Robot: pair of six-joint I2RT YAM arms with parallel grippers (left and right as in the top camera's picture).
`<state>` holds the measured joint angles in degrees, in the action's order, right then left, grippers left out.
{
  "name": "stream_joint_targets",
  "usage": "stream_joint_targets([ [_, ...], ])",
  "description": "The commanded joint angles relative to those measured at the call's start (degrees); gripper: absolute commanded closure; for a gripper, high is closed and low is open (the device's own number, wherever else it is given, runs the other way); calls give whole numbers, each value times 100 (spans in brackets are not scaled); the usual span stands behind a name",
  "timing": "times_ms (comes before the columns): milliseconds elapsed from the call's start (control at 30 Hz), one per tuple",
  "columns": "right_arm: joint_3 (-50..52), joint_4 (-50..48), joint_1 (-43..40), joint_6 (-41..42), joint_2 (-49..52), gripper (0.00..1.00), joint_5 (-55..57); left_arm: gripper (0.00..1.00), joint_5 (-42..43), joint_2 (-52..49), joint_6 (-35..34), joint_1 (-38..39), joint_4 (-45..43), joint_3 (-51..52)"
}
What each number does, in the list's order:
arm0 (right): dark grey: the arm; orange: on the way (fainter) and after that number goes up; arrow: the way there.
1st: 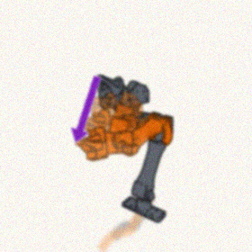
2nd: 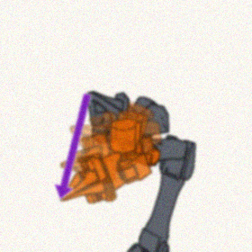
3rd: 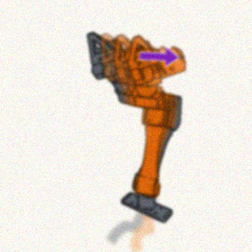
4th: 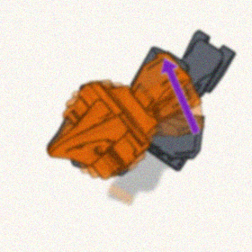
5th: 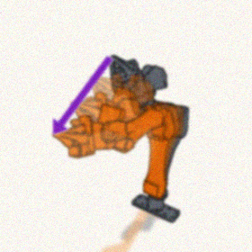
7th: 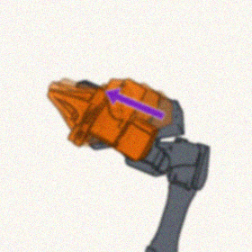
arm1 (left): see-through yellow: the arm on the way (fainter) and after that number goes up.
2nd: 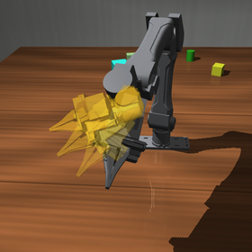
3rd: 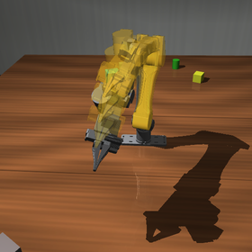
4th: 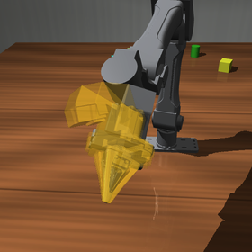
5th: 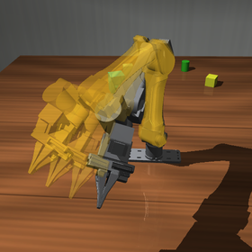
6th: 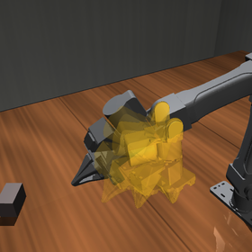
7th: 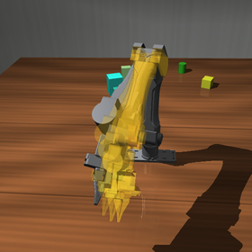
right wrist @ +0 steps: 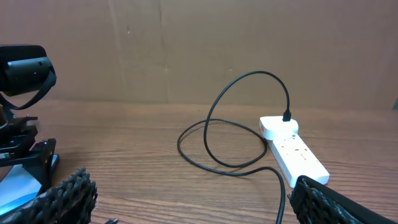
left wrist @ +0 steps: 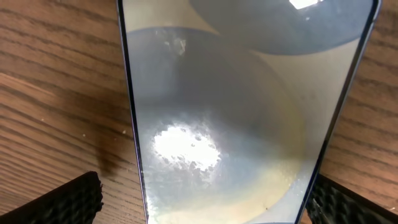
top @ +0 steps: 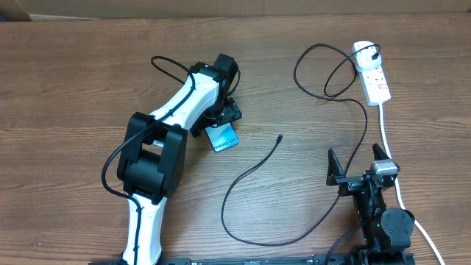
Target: Plug charger to phone and switch on socket
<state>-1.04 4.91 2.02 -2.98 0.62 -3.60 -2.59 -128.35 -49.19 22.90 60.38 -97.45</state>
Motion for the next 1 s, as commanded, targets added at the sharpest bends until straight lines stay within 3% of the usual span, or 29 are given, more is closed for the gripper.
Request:
stream_joint_targets([
  [0,59,-26,39,-11,-46,0,55,0,-817,-505,-120,-107,-59,291],
  [467,59,-26,39,-11,-46,0,55,2,76,-505,-227,-107,-914,951],
  [967,59,-26,39,-11,-46,0,55,15,280,-505,-205,-105,-789,1021],
])
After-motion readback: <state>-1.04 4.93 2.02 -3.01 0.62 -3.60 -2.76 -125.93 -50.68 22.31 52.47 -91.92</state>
